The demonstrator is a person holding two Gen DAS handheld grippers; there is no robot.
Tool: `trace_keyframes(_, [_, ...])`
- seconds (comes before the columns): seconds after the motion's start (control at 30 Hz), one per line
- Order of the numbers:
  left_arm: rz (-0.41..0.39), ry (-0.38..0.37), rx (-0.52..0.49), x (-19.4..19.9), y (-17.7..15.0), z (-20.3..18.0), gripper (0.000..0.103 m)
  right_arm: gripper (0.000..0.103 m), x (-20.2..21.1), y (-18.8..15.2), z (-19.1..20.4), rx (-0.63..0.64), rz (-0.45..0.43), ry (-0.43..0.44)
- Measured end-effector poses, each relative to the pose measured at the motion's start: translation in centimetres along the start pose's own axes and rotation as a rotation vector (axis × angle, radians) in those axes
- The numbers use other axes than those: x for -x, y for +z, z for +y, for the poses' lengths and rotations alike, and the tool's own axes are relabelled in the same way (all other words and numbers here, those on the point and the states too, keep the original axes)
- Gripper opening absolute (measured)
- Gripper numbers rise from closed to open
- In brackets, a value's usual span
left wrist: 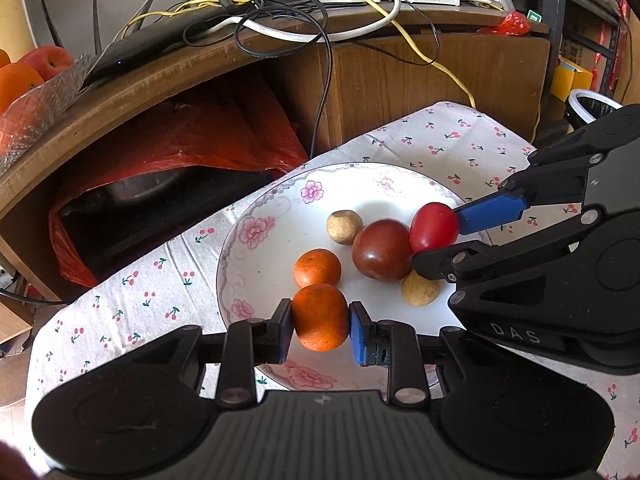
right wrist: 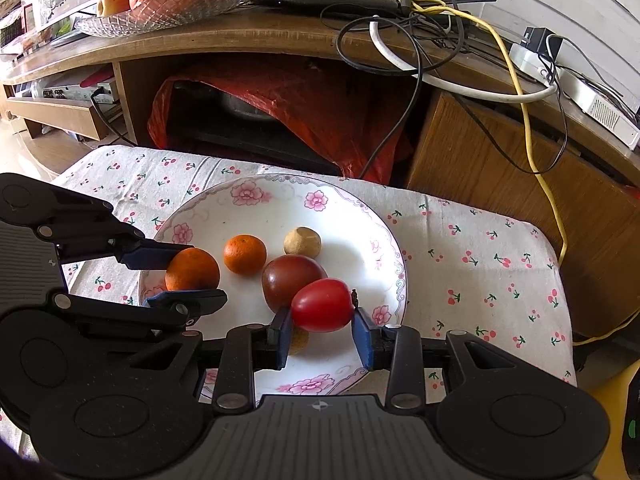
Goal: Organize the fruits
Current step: 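Open the left tool over the bowl while the right tool releases the cherry tomato into it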
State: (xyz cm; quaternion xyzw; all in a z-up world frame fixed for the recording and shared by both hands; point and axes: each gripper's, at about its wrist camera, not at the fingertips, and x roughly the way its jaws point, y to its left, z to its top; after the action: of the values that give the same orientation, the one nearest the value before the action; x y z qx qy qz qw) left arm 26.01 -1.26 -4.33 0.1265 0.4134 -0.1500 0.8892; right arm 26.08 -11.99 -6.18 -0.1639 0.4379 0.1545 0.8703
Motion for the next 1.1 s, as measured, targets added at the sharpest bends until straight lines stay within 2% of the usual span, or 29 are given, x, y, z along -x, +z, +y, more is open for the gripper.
trace_keyframes(1.1, [-0.023, 0.014, 0.013, 0.71, 0.25, 0.13, 0.043, 0.036, -0.12, -0.17, -0.46, -0.035, -0.022, -0.027])
